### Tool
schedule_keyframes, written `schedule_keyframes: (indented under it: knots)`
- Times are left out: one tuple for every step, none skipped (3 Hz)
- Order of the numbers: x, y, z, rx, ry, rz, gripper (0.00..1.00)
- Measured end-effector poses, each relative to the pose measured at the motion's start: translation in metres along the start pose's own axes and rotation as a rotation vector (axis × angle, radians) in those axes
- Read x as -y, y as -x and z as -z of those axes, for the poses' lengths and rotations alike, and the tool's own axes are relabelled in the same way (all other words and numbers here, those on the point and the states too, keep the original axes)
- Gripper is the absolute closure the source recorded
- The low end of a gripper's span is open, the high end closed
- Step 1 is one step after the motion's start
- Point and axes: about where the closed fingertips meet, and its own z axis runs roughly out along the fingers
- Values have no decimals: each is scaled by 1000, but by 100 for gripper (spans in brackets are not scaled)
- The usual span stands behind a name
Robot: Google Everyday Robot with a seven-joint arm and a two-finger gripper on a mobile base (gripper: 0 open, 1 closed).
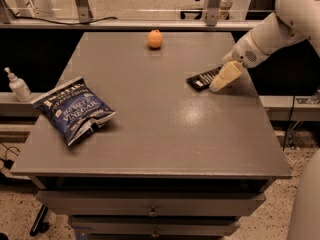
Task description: Pick rxbar chocolate
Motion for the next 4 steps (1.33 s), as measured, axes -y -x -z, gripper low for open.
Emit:
schedule_keyframes:
  knots:
    - [0, 0, -2, 6, 2, -5, 44]
    - [0, 5, 2, 19, -1, 1, 68]
    - [1, 13, 8, 38, -7, 13, 91]
    - [-4, 30, 24, 81, -13, 39, 100]
